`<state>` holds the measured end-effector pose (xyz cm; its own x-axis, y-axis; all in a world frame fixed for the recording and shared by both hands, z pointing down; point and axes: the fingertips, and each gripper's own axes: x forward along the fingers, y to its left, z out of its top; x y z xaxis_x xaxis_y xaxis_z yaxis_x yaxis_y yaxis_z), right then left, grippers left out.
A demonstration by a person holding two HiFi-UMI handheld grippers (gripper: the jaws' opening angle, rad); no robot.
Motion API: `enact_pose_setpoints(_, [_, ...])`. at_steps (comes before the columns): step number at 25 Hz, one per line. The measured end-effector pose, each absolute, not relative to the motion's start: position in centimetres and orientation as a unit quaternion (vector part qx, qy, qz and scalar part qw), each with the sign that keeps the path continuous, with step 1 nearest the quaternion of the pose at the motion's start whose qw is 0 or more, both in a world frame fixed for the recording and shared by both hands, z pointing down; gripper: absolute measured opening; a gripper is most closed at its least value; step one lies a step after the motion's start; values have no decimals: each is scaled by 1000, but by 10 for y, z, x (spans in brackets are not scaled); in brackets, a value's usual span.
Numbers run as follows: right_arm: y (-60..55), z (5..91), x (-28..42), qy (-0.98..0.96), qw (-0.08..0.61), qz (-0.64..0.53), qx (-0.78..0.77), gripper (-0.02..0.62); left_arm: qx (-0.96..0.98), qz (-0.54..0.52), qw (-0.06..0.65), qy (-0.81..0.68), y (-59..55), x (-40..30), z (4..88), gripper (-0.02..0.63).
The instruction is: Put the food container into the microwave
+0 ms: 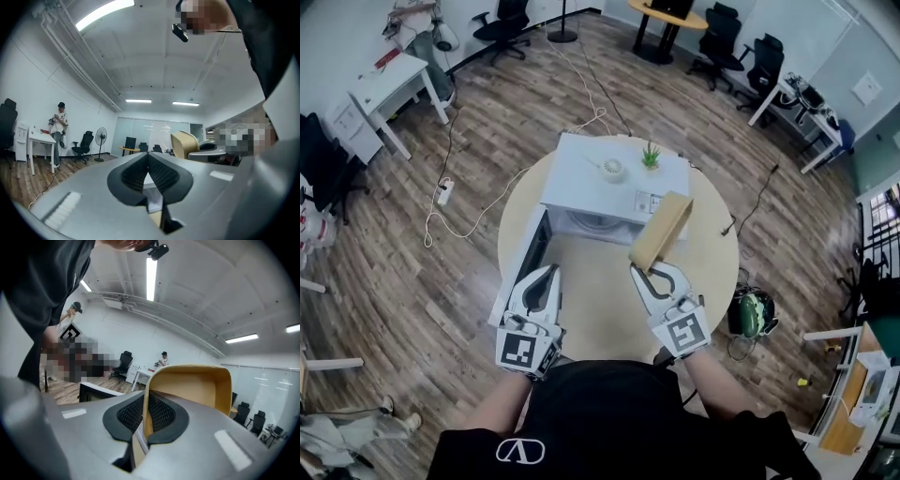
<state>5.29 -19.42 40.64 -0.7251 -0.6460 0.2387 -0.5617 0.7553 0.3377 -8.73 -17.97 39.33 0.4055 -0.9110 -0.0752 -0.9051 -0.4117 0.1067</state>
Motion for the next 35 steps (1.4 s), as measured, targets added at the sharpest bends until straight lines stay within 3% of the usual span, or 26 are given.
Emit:
enact_pose_setpoints(8, [-171,493,-17,-920,313,-198,131,12,811,-53,68,-578,-162,-116,431,0])
enact_pose_setpoints(17, [-162,625,-35,-878,450,-161,-25,13,785,-47,98,-610,-147,-143,469,0])
enact_pose_setpoints(24, [-220,698,-12,-830,541,-133,-16,12,779,-27,120,-615,-139,-145,495,0])
enact_pose_setpoints(35, [-312,735,-1,-795,589,-131,60,12,787,16,169,-593,-120,-130,528,0])
